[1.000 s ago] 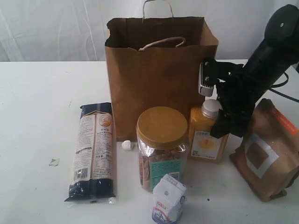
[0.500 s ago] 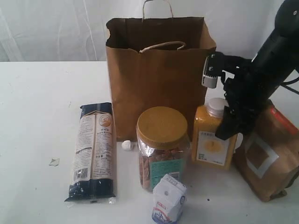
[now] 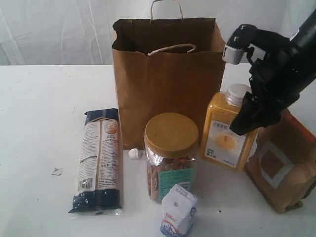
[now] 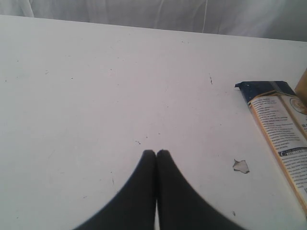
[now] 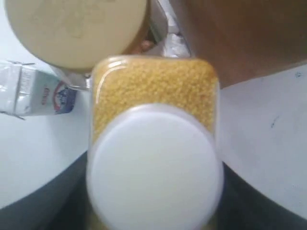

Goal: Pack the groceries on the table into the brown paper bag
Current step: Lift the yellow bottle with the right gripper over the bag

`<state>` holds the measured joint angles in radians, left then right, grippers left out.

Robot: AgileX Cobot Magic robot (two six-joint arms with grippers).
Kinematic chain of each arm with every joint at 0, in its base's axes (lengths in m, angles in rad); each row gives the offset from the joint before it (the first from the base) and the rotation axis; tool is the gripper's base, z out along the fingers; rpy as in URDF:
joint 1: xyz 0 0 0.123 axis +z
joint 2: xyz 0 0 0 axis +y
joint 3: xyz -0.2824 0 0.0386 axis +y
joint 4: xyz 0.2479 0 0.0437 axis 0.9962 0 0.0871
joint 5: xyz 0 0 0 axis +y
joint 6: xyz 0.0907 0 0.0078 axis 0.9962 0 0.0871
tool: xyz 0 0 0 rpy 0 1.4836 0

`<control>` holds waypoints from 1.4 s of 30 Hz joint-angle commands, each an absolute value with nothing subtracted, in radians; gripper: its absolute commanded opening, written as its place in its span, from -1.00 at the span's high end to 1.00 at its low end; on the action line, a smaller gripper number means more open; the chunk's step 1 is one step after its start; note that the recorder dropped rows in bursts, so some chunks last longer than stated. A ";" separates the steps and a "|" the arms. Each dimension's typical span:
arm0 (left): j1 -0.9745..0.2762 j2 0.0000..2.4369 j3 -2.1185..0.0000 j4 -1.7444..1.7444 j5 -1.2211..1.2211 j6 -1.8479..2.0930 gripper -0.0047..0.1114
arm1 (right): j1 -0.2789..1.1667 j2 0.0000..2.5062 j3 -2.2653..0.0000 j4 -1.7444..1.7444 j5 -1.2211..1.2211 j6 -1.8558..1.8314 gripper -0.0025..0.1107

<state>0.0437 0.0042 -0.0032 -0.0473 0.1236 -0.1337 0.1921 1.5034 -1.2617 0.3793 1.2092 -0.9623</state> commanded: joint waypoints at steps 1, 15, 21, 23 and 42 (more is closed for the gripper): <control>0.035 0.000 0.000 -0.047 0.124 -0.132 0.92 | 0.193 1.391 -1.266 0.461 1.213 -0.914 0.96; 0.035 0.000 0.000 -0.047 0.124 -0.132 0.92 | 0.193 1.249 -1.318 0.998 1.050 -0.889 0.96; 0.035 0.000 0.000 -0.047 0.124 -0.132 0.92 | 0.193 1.249 -1.318 1.289 1.051 -0.926 0.96; 0.035 0.000 0.000 -0.047 0.124 -0.132 0.92 | 0.193 1.249 -1.318 1.323 1.045 -0.957 0.96; 0.035 0.000 0.000 -0.047 0.124 -0.132 0.92 | 0.193 1.332 -1.318 1.684 0.759 -1.331 0.96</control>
